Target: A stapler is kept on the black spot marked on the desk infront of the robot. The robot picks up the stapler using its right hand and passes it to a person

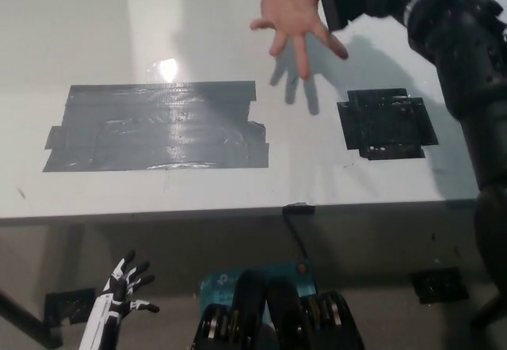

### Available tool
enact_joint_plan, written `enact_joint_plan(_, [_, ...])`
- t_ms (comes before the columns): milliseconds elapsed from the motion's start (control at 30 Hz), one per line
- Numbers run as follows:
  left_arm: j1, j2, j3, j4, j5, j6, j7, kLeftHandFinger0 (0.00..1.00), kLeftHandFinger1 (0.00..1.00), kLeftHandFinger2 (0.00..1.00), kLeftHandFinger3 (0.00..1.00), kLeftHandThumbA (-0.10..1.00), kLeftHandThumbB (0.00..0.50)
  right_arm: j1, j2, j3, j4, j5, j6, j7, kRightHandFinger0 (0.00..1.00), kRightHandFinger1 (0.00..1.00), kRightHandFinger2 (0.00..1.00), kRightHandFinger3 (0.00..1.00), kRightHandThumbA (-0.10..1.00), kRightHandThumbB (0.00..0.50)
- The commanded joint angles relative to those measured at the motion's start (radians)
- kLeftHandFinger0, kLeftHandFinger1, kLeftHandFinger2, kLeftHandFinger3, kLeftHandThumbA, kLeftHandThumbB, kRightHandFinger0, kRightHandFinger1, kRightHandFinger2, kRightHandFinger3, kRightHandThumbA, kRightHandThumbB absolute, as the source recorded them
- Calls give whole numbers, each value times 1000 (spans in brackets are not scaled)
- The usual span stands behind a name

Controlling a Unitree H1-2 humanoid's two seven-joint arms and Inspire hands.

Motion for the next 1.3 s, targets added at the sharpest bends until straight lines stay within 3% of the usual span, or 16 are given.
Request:
enact_joint_plan(0, [-15, 19, -3, -19, 21, -3, 0, 498, 824, 885, 1000, 1000, 413, -104, 36, -21, 63, -53, -19, -17, 0, 0, 0, 0, 1000, 27])
enact_joint_plan(267, [-17, 19, -6, -25, 22, 7, -4, 488, 823, 886, 1000, 1000, 415, -152, 78, -2, 175, -164, -95, -82, 0, 0, 0, 22, 928, 22])
enact_joint_plan(300, [-15, 16, -9, -27, 21, 7, -5, 488, 822, 887, 1000, 1000, 414, -156, 83, 1, 200, -178, -114, -81, 0, 0, 17, 49, 932, 39])
enact_joint_plan(367, [-21, 14, -9, -29, 26, 14, -1, 482, 819, 886, 1000, 1000, 413, -165, 90, -9, 233, -186, -140, -93, 0, 0, 53, 303, 910, 44])
enact_joint_plan(467, [-16, 18, -10, -42, 26, 24, -4, 485, 816, 881, 1000, 1000, 409, -170, 104, -9, 269, -212, -168, -113, 0, 0, 59, 203, 851, 8])
enact_joint_plan(567, [-26, 17, -13, -46, 30, 29, -5, 462, 800, 867, 1000, 1000, 409, -185, 109, 25, 314, -276, -181, -142, 0, 0, 61, 399, 812, 16])
enact_joint_plan(667, [-36, 18, -14, -46, 30, 30, -7, 459, 798, 865, 1000, 1000, 405, -187, 107, 70, 327, -336, -216, -137, 0, 0, 93, 405, 843, 27])
enact_joint_plan(700, [-38, 19, -14, -47, 29, 33, -9, 462, 798, 865, 1000, 1000, 398, -188, 106, 88, 328, -355, -218, -134, 0, 33, 193, 392, 901, 73])
enact_joint_plan(733, [-44, 20, -13, -59, 28, 46, -10, 458, 786, 855, 1000, 1000, 400, -186, 100, 150, 321, -413, -195, -108, 650, 777, 1000, 1000, 937, 260])
enact_joint_plan(767, [-45, 20, -13, -67, 30, 54, -10, 457, 784, 853, 1000, 1000, 399, -186, 97, 186, 318, -447, -187, -94, 732, 847, 1000, 1000, 935, 248])
enact_joint_plan(800, [-45, 21, -14, -71, 30, 59, -12, 458, 783, 853, 1000, 1000, 403, -184, 95, 209, 316, -467, -200, -82, 936, 1000, 1000, 1000, 933, 272])
enact_joint_plan(833, [-45, 22, -15, -75, 32, 62, -13, 456, 783, 853, 1000, 1000, 404, -180, 93, 235, 312, -488, -214, -68, 1000, 1000, 1000, 1000, 942, 270])
enact_joint_plan(900, [-47, 26, -18, -75, 47, 56, -10, 441, 781, 846, 1000, 1000, 407, -170, 85, 305, 300, -546, -259, -35, 1000, 1000, 1000, 1000, 887, 250])
enact_joint_plan(1000, [-47, 27, -18, -82, 52, 61, -9, 432, 779, 828, 1000, 1000, 418, -157, 80, 340, 276, -570, -282, -53, 1000, 1000, 1000, 1000, 814, 303])
enact_joint_plan(1167, [-37, 27, -26, -87, 59, 67, -9, 424, 756, 804, 1000, 1000, 437, -140, 70, 374, 229, -610, -291, -48, 1000, 1000, 1000, 1000, 934, 314])
enact_joint_plan(1267, [-36, 26, -28, -95, 57, 81, -12, 423, 755, 799, 1000, 1000, 443, -135, 68, 373, 214, -621, -297, -53, 1000, 1000, 1000, 1000, 939, 329])
